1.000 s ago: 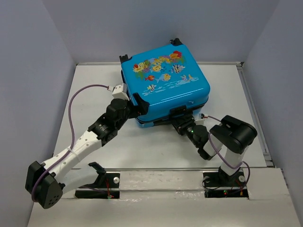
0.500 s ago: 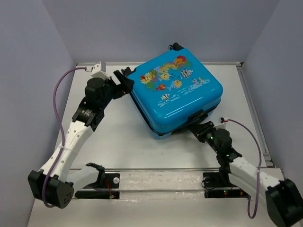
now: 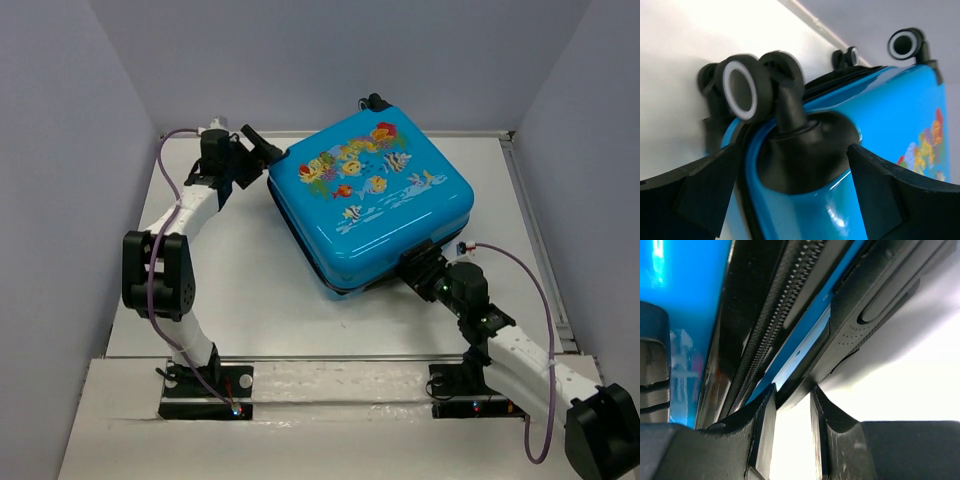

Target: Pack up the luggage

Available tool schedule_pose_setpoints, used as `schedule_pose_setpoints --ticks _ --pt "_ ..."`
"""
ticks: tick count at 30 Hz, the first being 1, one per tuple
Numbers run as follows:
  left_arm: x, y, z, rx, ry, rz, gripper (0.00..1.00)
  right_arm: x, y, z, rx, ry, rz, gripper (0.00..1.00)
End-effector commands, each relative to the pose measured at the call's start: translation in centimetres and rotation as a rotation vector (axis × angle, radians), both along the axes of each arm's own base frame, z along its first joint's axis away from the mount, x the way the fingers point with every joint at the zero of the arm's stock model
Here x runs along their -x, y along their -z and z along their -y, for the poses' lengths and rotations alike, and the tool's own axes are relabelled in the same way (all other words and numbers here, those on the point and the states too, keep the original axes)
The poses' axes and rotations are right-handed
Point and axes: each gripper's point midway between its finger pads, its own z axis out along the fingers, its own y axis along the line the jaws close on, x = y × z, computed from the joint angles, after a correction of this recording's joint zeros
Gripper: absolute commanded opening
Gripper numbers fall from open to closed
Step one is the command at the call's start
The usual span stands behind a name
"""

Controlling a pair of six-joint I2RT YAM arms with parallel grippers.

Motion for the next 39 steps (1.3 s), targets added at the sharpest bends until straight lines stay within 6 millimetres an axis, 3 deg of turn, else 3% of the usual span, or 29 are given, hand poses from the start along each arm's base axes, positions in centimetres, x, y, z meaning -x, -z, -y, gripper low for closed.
schedule_pose_setpoints --ticks 1,4,7,14,17,20,21,22,23,25,26,28,29,30,31,33,34,36,37,38,39 --pt "-2.7 -5.4 2.3 0.146 0.049 0.152 0.99 -0.8 -3.2 -1.3 0.073 -0.124 0.175 0.07" --pt "-4.0 -5.5 3.1 0.21 0.06 0.17 0.99 -0.4 -3.0 -1.8 0.07 -0.16 0.179 0.07" --pt "-5.9 -3.8 3.7 0.234 0.046 0.155 0.99 -0.1 -2.8 -2.0 0.074 -0.186 0.183 0.07" --pt "-8.0 -2.3 4.5 0.345 0.0 0.181 0.99 0.0 -2.4 -2.3 0.096 -0.222 0.172 0.07" --pt "-9.0 -3.2 4.6 0.375 -0.004 0.231 0.92 0.0 -2.0 -2.3 0.107 -0.224 0.163 0.07" --pt "-9.4 -4.9 4.5 0.409 -0.001 0.307 0.4 -0.2 -1.7 -2.1 0.119 -0.211 0.158 0.07" --pt "-9.4 -5.3 4.2 0.423 -0.007 0.313 0.13 -0.3 -1.6 -2.1 0.127 -0.214 0.158 0.07" --pt "-9.3 -6.0 3.8 0.425 -0.012 0.329 0.06 -0.4 -1.6 -2.1 0.132 -0.212 0.157 0.07" --pt "-9.2 -6.4 2.9 0.424 -0.023 0.341 0.06 -0.8 -1.6 -2.1 0.139 -0.205 0.151 0.07" --pt "-8.3 -9.1 1.4 0.421 -0.032 0.411 0.06 -1.3 -1.6 -1.9 0.152 -0.195 0.15 0.07" --pt "-8.0 -9.2 -0.4 0.41 -0.059 0.414 0.06 -1.9 -2.0 -1.7 0.154 -0.186 0.157 0.07" --pt "-7.0 -10.8 -2.1 0.393 -0.073 0.449 0.06 -2.8 -2.4 -1.8 0.159 -0.188 0.17 0.07" --pt "-5.7 -12.5 -3.7 0.367 -0.09 0.489 0.06 -4.0 -3.3 -1.9 0.167 -0.191 0.191 0.07" --pt "-5.0 -13.3 -4.4 0.356 -0.098 0.504 0.06 -4.8 -3.8 -1.8 0.17 -0.19 0.203 0.07" --pt "-3.4 -15.7 -4.4 0.349 -0.089 0.545 0.06 -5.6 -4.3 -1.7 0.169 -0.191 0.212 0.07" --pt "-2.2 -15.7 -6.0 0.293 -0.114 0.532 0.06 -7.4 -5.9 -1.6 0.159 -0.221 0.254 0.07" --pt "-0.8 -17.6 -6.0 0.278 -0.11 0.561 0.06 -9.2 -7.2 -1.8 0.156 -0.23 0.271 0.07" --pt "0.6 -16.7 -6.3 0.235 -0.123 0.519 0.06 -11.0 -8.6 -1.7 0.154 -0.279 0.303 0.07" --pt "2.4 -18.1 -6.3 0.232 -0.126 0.545 0.06 -12.6 -11.1 -2.0 0.149 -0.294 0.353 0.07" --pt "3.2 -17.6 -6.5 0.23 -0.137 0.53 0.06 -13.4 -11.5 -2.0 0.149 -0.309 0.353 0.07" --pt "4.0 -15.5 -6.7 0.226 -0.155 0.481 0.06 -14.1 -10.4 -2.7 0.14 -0.351 0.315 0.07"
